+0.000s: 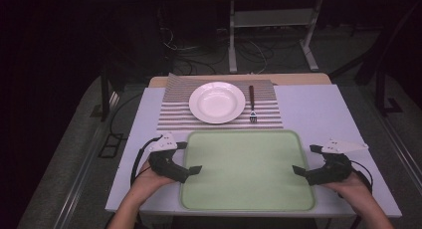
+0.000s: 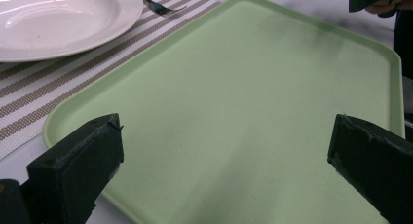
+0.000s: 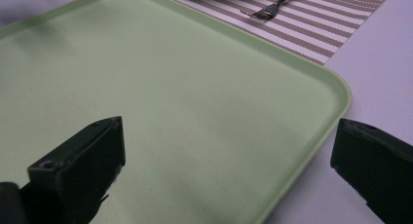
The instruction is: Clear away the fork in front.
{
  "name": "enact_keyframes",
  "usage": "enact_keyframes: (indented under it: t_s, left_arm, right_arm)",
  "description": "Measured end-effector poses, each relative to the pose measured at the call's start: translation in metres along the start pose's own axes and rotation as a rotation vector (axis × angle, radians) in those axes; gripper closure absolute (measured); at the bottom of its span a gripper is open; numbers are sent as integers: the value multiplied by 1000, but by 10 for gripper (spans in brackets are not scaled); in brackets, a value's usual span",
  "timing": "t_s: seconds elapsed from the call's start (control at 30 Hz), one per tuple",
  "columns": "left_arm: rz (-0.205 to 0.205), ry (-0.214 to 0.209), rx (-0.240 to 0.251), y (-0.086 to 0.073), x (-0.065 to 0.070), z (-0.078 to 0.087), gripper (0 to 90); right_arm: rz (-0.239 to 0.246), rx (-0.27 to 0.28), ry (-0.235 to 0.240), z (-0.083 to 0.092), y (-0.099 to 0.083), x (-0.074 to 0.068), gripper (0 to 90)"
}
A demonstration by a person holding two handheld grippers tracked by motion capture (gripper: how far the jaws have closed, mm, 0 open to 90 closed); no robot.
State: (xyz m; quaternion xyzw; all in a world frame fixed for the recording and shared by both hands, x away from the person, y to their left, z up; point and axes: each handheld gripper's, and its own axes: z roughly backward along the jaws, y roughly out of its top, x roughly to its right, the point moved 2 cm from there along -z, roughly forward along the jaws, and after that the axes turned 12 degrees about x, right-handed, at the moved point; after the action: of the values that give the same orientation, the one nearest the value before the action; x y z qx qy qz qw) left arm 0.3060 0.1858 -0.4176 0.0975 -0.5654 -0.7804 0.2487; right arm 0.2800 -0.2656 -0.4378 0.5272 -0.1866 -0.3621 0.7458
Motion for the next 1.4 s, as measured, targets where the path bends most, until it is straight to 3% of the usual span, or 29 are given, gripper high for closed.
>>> enact_keyframes:
  t_s: [0.4, 1.4]
  left_arm:
    - [-1, 21, 2, -3, -5, 3, 0]
    - [32, 40, 39, -3, -9, 10, 0]
  right_arm:
    - [-38, -19, -14, -6, 6, 1, 0]
    - [-35, -33, 0, -43, 33, 8, 0]
